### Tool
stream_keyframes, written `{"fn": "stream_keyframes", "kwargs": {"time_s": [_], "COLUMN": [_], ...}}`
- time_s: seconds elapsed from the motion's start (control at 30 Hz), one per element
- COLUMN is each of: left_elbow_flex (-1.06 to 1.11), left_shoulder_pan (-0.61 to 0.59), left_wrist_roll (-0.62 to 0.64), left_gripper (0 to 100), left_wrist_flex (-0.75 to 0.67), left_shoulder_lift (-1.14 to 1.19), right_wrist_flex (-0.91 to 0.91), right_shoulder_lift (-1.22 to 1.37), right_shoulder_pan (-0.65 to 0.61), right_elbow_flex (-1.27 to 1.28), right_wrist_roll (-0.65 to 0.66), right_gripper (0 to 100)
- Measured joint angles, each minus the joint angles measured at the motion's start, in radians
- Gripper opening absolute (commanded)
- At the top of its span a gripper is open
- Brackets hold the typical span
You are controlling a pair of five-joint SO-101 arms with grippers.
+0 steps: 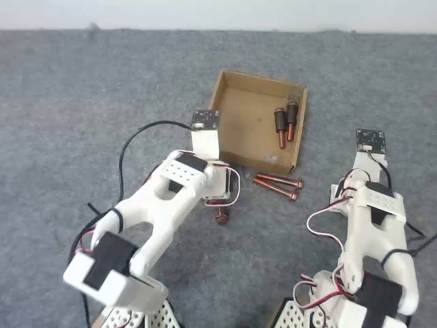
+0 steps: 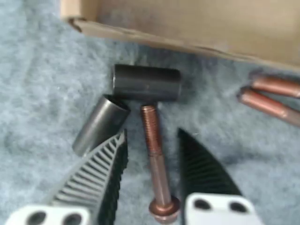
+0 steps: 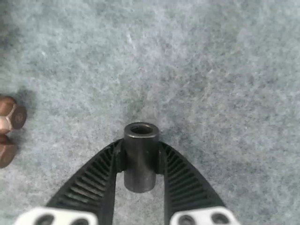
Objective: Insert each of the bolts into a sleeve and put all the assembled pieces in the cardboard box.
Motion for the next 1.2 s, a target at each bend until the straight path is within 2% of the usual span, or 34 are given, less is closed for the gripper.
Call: {"fn": "stream_keyframes", "kwargs": {"time_s": [0.27, 0.47, 0.67, 0.8, 1.0, 1.2], "left_elbow_flex": [-0.017, -0.020, -0.037, -0.057, -0.098, -0.129], "left_shoulder_pan": [0.003, 0.075, 0.118, 0.138, 0.135, 0.133], "left_wrist_roll": [0.000, 0.005, -0.023, -0.129, -0.311, -0.746], "left_gripper": [21, 20, 9, 9, 9, 9], "left_wrist_flex": [0.026, 0.086, 0.112, 0.130, 0.276, 0.374], "left_shoulder_lift": [0.012, 0.061, 0.077, 0.078, 0.087, 0.097], "right_wrist_flex": [0.000, 0.000, 0.000, 0.000, 0.000, -0.009], "right_shoulder_lift": [0.000, 0.000, 0.000, 0.000, 0.000, 0.000], "right_shoulder_pan": [0.000, 0.000, 0.000, 0.000, 0.000, 0.000], "right_elbow_flex": [0.000, 0.000, 0.000, 0.000, 0.000, 0.000], "right_wrist_roll": [0.000, 0.000, 0.000, 0.000, 0.000, 0.000], "right_gripper": [0.7, 0.7, 0.7, 0.7, 0.8, 0.8]}}
